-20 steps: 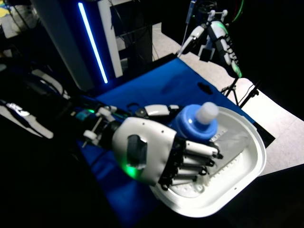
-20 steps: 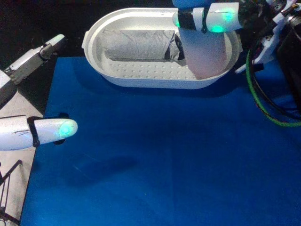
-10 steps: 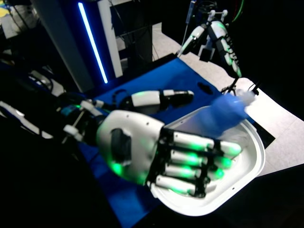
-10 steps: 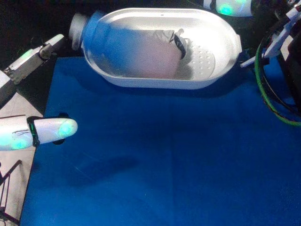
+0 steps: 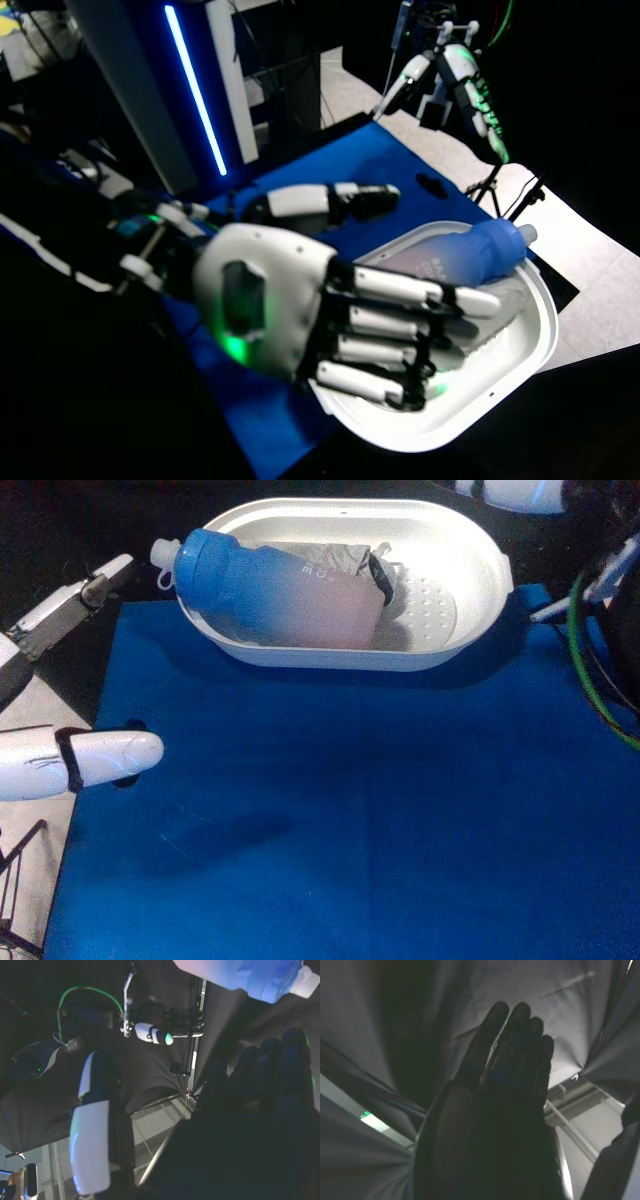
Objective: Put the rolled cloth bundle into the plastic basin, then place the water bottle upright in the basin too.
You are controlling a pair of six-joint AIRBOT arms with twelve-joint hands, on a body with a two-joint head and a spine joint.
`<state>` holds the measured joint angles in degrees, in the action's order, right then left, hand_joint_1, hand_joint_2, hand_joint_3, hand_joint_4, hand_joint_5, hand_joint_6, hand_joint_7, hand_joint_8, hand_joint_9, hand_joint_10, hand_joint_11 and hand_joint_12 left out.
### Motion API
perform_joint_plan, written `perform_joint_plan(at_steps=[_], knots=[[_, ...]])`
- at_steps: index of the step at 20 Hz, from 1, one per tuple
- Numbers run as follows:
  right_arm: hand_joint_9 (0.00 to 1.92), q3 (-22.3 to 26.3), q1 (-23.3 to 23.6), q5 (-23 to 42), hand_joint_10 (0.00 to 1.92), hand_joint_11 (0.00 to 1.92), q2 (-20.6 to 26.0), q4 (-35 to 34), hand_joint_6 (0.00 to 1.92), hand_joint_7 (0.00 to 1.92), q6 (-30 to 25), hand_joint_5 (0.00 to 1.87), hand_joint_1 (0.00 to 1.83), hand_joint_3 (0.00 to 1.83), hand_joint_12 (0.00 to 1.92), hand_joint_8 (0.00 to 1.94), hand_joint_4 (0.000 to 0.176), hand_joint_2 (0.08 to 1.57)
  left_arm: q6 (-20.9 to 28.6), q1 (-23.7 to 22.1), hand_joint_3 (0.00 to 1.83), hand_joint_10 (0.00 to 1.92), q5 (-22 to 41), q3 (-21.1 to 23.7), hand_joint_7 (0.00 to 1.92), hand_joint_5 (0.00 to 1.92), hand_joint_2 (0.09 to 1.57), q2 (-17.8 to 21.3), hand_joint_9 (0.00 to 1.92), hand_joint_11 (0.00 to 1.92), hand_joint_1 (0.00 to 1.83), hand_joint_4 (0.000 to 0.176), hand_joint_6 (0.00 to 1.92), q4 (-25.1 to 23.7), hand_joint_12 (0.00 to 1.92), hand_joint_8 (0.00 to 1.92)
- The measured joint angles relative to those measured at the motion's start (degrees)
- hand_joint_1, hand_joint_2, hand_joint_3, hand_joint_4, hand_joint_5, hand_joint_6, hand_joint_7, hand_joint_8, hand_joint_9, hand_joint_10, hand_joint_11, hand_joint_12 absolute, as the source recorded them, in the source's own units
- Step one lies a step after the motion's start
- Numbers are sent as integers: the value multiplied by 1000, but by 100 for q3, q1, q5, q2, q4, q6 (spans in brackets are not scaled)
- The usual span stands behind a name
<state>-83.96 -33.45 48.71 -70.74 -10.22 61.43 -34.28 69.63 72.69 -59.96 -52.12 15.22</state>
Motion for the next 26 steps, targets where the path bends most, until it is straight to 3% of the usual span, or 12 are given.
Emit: perform_joint_plan(at_steps=[3, 5, 7, 12, 15, 17, 19, 20, 23, 26], knots=[[230, 452, -236, 428, 2, 0, 411, 98, 1, 297, -2, 216, 518, 0, 554, 1, 92, 1015, -2, 2, 0, 0, 79, 15, 0, 0, 855, 50, 0, 0, 599, 176, 0, 35, 0, 0], [91, 782, -501, 822, 2, 0, 743, 87, 0, 150, -2, 130, 575, 0, 186, 0, 150, 990, -9, 68, 14, 0, 247, 61, 0, 0, 921, 168, 0, 0, 720, 176, 0, 103, 0, 0], [0, 1176, -857, 1196, 0, 0, 1115, 48, 0, 74, -2, 85, 639, 0, 0, 0, 169, 952, -127, 155, 0, 0, 420, 162, 0, 0, 892, 339, 0, 0, 643, 176, 0, 310, 0, 0], [0, 1853, -1847, 2068, 0, 0, 1543, -243, 1, 4, -4, 19, 619, 0, 0, 1, 176, 919, -232, 496, 3, 0, 1097, 328, 0, 0, 936, 448, 0, 0, 593, 176, 0, 719, 0, 0], [0, 2404, -2747, 2662, 0, 0, 1871, -636, 0, 3, -4, 0, 652, 0, 0, 0, 176, 912, -236, 745, 15, 0, 1388, 446, 0, 0, 977, 525, 0, 0, 564, 176, 0, 844, 0, 0], [0, 2763, -3453, 3233, 0, 0, 2090, -1069, 4, 4, -4, 12, 687, 0, 0, 1, 176, 899, -240, 800, 16, 0, 1556, 542, 0, 0, 998, 531, 0, 0, 439, 176, 0, 848, 0, 0], [0, 2988, -3930, 3595, 0, 0, 2194, -1449, 1, 6, 0, 2, 643, 7, 0, 1, 176, 929, -240, 837, 29, 0, 1567, 577, 0, 0, 1075, 531, 0, 0, 81, 176, 0, 804, 0, 0], [0, 3097, -4155, 3816, 0, 0, 2208, -1617, 0, 3, 0, 1, 634, 12, 0, 0, 176, 946, -240, 863, 19, 0, 1572, 581, 0, 0, 1069, 531, 0, 0, 35, 176, 0, 824, 0, 0], [0, 3261, -4330, 3936, 0, 0, 2188, -1637, 0, 0, 0, 0, 634, 9, 0, 0, 168, 950, -243, 1071, 2, 0, 1690, 684, 0, 0, 1044, 531, 0, 0, 6, 176, 0, 990, 0, 0], [0, 3263, -4330, 4002, 0, 0, 2133, -1596, 0, 0, 0, 0, 620, 11, 0, 0, 176, 959, -234, 1298, 0, 0, 1843, 850, 0, 0, 1033, 511, 0, 4, 3, 176, 0, 1204, 2, 0]])
